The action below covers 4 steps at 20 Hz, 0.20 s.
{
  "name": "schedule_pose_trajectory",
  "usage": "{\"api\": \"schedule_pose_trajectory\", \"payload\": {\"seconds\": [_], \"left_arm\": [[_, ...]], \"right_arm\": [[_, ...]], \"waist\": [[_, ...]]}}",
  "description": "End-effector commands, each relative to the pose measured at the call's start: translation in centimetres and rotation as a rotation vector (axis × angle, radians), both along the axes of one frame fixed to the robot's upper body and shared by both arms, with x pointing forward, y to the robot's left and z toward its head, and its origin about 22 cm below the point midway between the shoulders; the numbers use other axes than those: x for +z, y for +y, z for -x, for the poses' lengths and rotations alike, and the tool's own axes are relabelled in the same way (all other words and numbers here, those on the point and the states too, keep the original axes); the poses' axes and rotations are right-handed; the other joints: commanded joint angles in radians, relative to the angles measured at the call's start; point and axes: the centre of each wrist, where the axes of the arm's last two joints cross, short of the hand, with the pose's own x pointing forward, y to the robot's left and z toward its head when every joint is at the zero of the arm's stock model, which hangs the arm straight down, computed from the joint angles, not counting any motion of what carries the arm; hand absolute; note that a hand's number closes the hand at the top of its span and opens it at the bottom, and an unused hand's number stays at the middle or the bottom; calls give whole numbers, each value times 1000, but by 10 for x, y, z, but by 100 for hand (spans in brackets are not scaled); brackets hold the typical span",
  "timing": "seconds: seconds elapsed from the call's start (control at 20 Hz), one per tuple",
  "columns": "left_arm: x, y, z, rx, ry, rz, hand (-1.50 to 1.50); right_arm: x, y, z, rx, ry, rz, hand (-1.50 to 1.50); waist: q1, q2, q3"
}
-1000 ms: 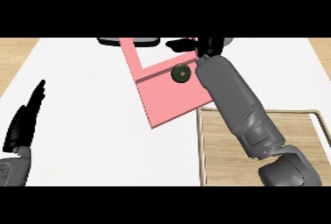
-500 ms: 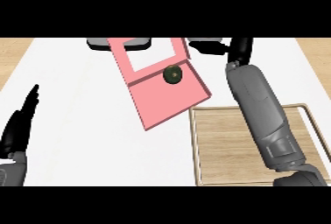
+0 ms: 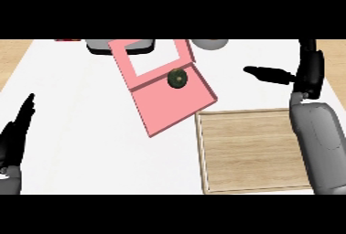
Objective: Pick the squash from the tray and place it in the cardboard box
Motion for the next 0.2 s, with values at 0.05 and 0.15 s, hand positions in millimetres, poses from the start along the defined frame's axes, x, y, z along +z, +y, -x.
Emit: {"api": "schedule_pose_trajectory", "payload": {"seconds": [0.05, 0.15], "left_arm": [[-4, -2, 9, 5, -4, 7, 0], [1, 6, 10, -4, -1, 8, 0]], "right_arm": [[-8, -51, 53, 33, 40, 38, -150], [12, -62, 73, 63, 81, 70, -150]], "waist": [[10, 5, 0], [5, 2, 0]]}}
